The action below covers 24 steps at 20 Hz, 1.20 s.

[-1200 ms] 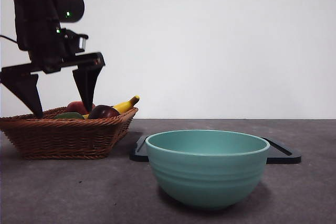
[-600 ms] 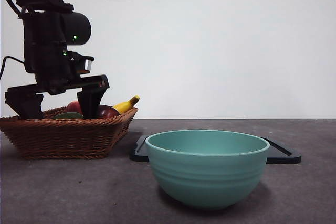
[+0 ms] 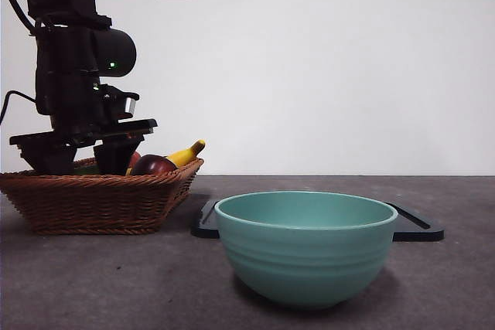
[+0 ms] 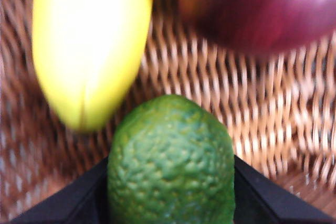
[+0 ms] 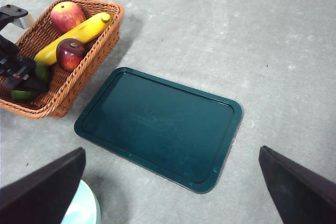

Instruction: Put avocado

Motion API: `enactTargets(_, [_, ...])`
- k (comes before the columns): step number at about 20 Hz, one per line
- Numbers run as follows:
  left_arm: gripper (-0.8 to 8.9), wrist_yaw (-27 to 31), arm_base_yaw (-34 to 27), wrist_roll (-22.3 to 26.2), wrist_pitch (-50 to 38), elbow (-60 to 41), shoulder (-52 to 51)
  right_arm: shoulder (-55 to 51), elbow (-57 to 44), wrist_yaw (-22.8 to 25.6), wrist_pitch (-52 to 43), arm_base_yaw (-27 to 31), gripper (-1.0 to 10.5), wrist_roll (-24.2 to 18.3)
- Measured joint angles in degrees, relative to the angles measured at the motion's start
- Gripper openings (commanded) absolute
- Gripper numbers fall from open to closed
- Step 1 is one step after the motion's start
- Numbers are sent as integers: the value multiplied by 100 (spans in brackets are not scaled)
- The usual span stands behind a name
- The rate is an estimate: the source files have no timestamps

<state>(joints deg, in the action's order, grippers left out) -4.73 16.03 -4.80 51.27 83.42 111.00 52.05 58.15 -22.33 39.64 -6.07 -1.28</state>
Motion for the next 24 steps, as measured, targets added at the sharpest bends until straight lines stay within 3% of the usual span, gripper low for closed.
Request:
enactTargets(6, [235,-260,13,0,487,249,-122,0,0,0,0,0,559,0])
enactTargets(12, [235,-610,310,-2,791,323,-1493,0,0,0,0,0,559,0])
enactTargets(17, [235,-643,1246,-70,927,328,-2297,0,0,0,2,0,559,0])
enactTargets(24, [235,-682,2811,-203,872,332,-2151,0,0,0,48,0,559,0])
